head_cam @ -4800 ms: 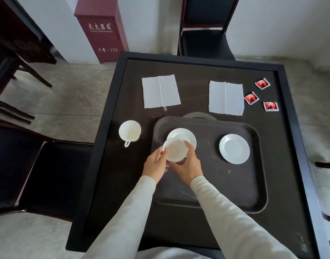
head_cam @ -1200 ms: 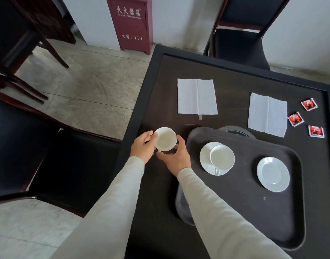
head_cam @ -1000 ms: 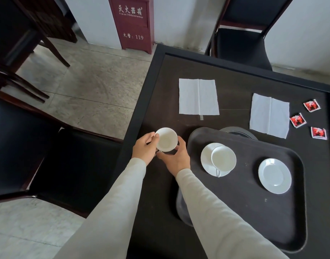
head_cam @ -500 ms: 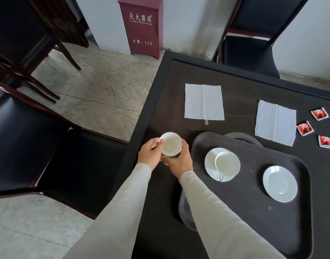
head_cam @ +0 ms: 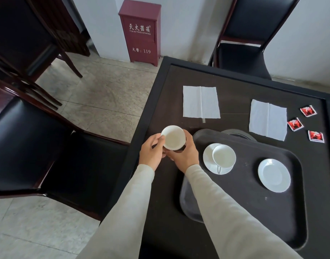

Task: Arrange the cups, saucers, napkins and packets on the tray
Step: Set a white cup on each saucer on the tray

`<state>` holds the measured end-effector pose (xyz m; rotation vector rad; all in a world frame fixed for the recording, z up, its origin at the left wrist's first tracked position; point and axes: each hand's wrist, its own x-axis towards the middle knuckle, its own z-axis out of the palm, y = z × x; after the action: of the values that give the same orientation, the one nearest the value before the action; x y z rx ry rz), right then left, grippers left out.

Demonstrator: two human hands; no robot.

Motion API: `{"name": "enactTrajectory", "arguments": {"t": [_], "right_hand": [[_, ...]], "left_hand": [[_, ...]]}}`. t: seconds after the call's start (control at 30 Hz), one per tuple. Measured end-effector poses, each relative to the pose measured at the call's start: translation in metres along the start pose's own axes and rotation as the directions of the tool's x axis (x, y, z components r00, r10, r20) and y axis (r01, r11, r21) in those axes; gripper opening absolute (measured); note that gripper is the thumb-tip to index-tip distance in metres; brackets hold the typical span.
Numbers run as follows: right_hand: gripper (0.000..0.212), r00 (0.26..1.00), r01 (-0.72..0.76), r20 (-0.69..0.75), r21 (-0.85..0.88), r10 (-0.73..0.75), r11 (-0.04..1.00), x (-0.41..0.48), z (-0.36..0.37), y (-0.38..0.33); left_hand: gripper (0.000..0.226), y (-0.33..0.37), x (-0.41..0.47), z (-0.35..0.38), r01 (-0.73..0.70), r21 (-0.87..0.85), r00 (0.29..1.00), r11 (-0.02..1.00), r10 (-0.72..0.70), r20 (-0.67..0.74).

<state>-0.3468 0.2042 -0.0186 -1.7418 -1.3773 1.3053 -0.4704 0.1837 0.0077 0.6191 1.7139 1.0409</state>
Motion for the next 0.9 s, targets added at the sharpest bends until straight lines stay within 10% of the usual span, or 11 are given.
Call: {"name": "enactTrajectory", "arguments": {"t": [0.9], "right_hand": [[0.088,0.969,0.135,-0.214,0.049,-0.121,0.990,-0.103,-0.127,0.018]], "left_hand": [[0.014,0.018,-0.125,0.057,-0.065,-0.062,0.947,0.996,0.081,0.311]]}}
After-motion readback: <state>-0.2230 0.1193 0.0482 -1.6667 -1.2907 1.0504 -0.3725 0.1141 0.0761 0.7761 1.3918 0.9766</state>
